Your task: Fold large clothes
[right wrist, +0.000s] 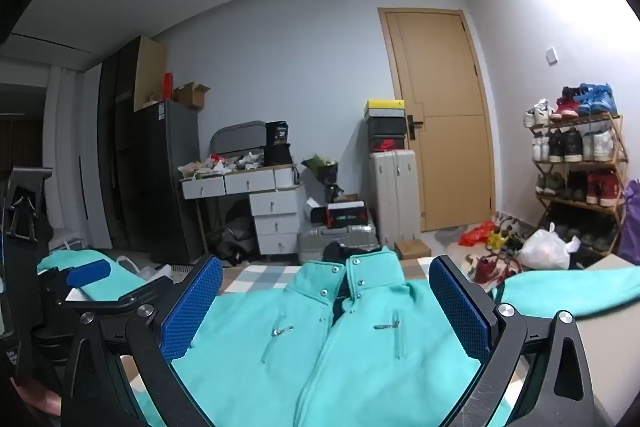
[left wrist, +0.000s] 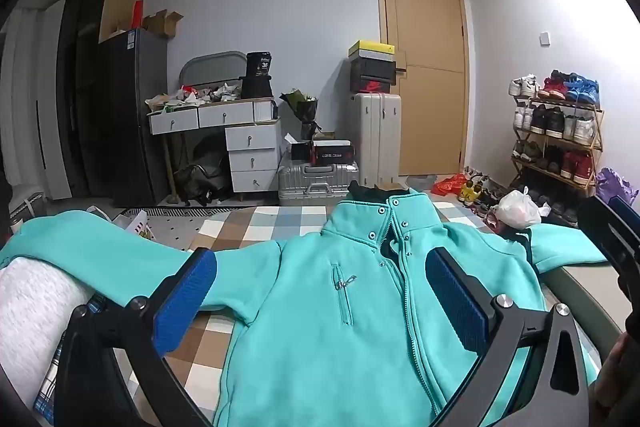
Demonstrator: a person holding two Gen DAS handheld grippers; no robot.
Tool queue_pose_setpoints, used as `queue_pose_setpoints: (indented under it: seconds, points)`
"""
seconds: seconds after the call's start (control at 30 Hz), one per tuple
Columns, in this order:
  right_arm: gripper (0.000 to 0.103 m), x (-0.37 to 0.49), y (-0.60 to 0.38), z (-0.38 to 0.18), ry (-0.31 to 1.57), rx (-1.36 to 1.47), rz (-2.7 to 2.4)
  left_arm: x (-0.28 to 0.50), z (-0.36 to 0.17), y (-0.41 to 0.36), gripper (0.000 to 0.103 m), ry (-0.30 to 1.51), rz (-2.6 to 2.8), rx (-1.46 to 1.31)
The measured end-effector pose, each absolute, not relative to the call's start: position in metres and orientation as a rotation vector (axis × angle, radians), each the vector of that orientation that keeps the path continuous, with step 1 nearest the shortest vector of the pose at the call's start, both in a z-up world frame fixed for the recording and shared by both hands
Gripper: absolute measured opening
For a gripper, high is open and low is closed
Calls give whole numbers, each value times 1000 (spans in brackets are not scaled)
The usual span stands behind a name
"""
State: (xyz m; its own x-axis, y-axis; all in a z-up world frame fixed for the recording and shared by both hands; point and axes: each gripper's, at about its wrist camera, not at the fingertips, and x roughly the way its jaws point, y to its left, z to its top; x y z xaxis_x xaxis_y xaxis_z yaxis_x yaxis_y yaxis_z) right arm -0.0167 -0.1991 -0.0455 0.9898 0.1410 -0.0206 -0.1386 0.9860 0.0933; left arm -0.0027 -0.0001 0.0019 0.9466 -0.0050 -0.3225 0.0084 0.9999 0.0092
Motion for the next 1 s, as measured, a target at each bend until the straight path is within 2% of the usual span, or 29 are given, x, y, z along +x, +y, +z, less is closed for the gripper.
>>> queue_pose_setpoints:
  seconds: [1.0]
  points:
    - [103,-20,-198,-44,6,85,146,-2,-2,-1,102,323,-6,22]
